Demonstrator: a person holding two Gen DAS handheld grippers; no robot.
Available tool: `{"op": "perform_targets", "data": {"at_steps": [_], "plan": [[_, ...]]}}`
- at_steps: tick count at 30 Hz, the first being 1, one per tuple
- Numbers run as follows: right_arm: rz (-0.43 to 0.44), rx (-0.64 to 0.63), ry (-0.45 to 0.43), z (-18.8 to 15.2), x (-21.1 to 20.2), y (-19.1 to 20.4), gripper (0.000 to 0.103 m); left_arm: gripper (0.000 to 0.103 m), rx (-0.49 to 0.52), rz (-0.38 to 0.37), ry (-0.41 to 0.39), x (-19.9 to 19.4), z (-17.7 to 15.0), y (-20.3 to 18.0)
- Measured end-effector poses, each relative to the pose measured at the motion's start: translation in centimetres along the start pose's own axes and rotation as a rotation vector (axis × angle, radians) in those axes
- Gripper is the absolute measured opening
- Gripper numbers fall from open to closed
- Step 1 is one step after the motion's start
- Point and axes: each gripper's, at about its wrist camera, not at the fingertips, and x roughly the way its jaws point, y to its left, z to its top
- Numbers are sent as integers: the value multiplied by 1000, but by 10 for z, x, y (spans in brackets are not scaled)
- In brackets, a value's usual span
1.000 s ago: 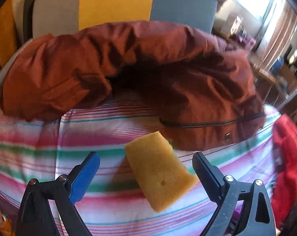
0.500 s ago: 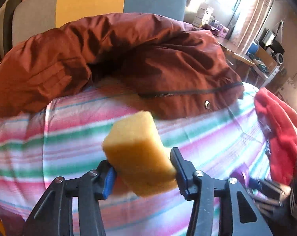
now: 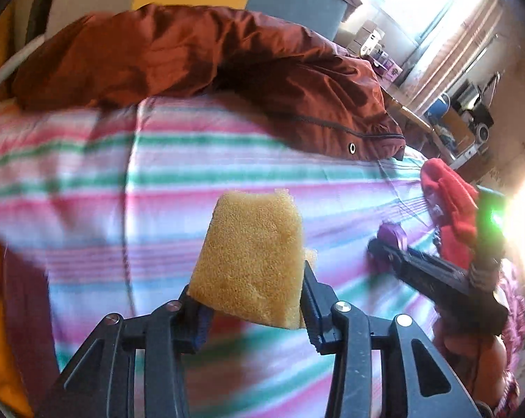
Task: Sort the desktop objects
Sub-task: 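Carry the yellow sponge and purple packet over the gold tray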
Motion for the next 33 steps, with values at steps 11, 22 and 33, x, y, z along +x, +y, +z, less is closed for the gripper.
{"op": "perform_targets", "data": {"at_steps": [11, 22, 33], "plan": [[-72, -32, -30, -25, -14, 11, 37, 43, -6, -121, 30, -37, -63, 1], [-98, 21, 62, -69, -27, 29, 37, 44, 37, -246, 2, -94, -103, 7], [139, 12, -11, -118, -67, 116, 36, 44, 82, -181, -130, -184, -117, 59]]}}
